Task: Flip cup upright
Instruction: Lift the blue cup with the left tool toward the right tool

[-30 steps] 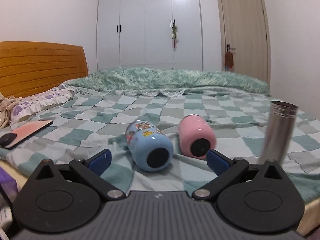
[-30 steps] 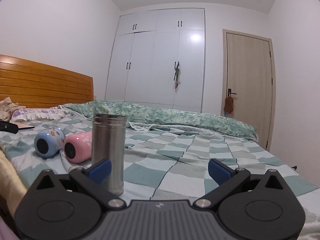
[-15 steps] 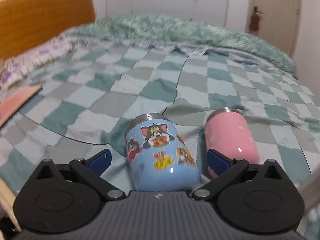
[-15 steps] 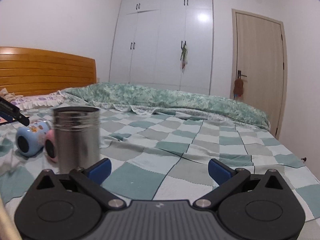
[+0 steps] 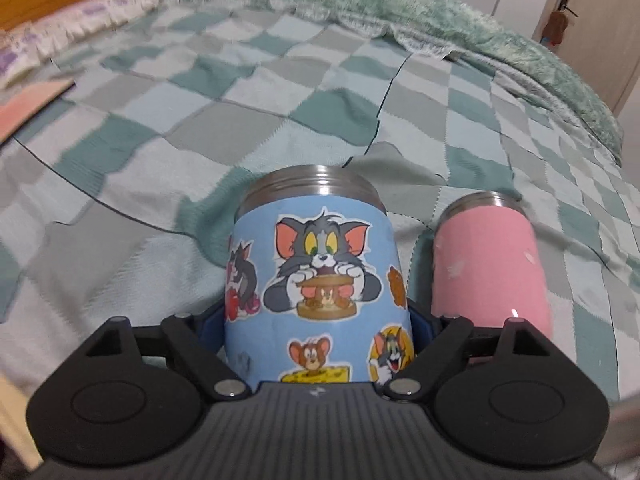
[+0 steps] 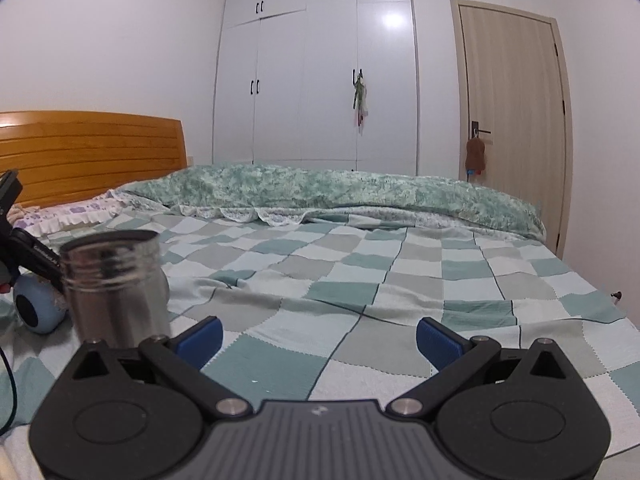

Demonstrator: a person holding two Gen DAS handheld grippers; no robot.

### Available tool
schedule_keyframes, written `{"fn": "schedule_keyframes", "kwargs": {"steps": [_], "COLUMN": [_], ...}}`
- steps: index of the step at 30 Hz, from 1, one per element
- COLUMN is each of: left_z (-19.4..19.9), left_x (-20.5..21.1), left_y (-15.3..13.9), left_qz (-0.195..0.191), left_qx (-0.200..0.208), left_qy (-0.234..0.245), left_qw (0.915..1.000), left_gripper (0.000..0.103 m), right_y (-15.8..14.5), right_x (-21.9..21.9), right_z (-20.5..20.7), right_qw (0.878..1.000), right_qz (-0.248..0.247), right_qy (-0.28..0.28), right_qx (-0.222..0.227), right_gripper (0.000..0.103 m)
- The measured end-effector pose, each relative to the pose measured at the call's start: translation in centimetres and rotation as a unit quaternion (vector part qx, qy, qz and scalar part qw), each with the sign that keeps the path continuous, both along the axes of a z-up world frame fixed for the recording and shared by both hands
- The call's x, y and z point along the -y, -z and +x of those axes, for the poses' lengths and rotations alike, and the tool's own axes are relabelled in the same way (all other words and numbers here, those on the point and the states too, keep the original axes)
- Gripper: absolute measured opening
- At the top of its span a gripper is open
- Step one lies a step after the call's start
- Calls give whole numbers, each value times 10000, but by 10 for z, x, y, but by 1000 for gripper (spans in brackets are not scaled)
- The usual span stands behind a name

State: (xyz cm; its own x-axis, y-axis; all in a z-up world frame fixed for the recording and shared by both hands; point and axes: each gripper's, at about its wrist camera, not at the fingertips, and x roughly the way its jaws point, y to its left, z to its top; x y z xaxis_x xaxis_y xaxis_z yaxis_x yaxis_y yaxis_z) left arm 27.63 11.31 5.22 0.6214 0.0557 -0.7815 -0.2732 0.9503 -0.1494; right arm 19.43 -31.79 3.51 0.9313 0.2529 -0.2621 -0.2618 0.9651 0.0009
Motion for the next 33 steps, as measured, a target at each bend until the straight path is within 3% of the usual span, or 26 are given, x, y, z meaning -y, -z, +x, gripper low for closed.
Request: {"fn": "schedule_keyframes", "kwargs": {"steps": [8, 17, 26, 33], "left_z": [-67, -137, -176, -176], "left_x": [12, 58, 134, 183], "left_y": [-35, -60, -46, -22], "left_qz": [-47, -68, -401, -617], "left_qx": [436, 819, 920, 783], "left_qy": [237, 931, 1789, 2118], "left_qw": [9988, 9923, 9787, 9722], "left_gripper": [86, 86, 86, 86], "right_y": [-10, -22, -18, -11], "right_x": [-13, -23, -7, 10], "right_z": [-41, -100, -141, -160], "right_qw": [9997, 9991, 9995, 9997], "right_qz": [94, 94, 75, 63], "right_qy": [-217, -407, -320, -197], "right_qx": [-19, 57, -13, -140], "right_gripper": [103, 103, 103, 103]}}
